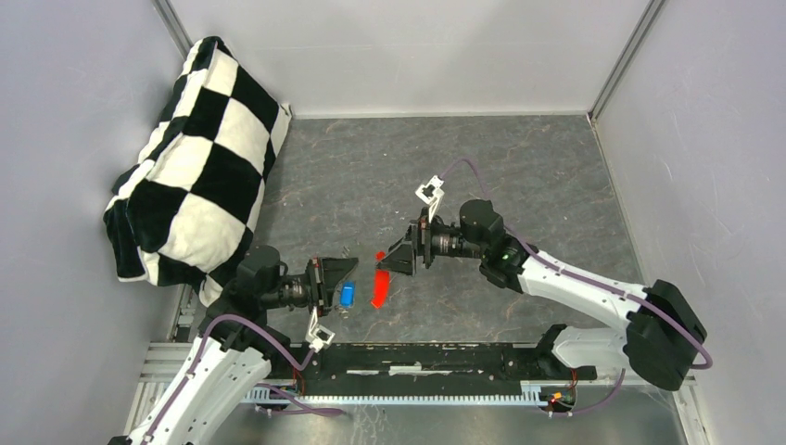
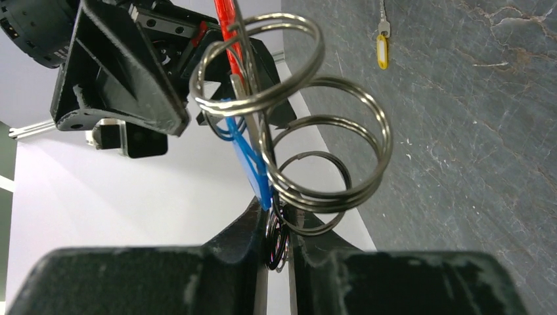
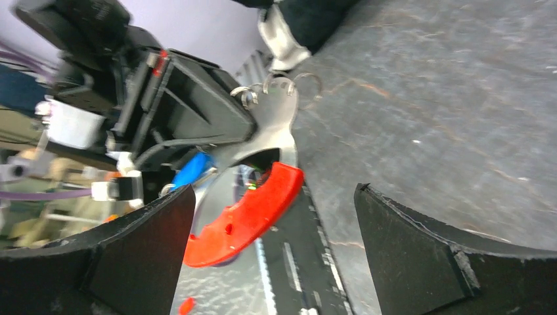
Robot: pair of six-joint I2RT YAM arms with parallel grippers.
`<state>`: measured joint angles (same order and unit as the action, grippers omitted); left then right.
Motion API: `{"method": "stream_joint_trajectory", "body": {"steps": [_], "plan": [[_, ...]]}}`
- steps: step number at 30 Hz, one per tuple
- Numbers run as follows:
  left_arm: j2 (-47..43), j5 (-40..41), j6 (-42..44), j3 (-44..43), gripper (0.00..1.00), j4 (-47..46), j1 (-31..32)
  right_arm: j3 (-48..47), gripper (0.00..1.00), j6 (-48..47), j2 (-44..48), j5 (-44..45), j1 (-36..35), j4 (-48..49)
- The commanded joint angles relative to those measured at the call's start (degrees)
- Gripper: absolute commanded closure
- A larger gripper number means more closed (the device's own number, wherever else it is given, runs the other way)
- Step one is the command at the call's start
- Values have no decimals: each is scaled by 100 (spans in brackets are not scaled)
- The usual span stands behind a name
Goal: Put the keys on the keyring
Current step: Adjust the keyring.
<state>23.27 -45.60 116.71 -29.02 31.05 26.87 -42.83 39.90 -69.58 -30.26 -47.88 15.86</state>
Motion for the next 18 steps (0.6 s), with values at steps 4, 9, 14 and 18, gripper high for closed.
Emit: {"method": "stream_joint_trajectory", "body": {"steps": [4, 9, 14, 18], "plan": [[-19, -185, 3554, -32, 98, -394, 11, 140, 2, 1798, -597, -861, -14, 2517], [27, -94, 3592, -16, 98, -560, 10, 332, 26, 2696, -1118, -1004, -113, 3713], [74, -85, 3613, 34, 98, -710, 11, 60, 53, 3105, -1646, -1093, -183, 4257], [6, -97, 3599, 141, 84, -693, 11, -6, 64, 3004, -1683, -830, -187, 4461]]}}
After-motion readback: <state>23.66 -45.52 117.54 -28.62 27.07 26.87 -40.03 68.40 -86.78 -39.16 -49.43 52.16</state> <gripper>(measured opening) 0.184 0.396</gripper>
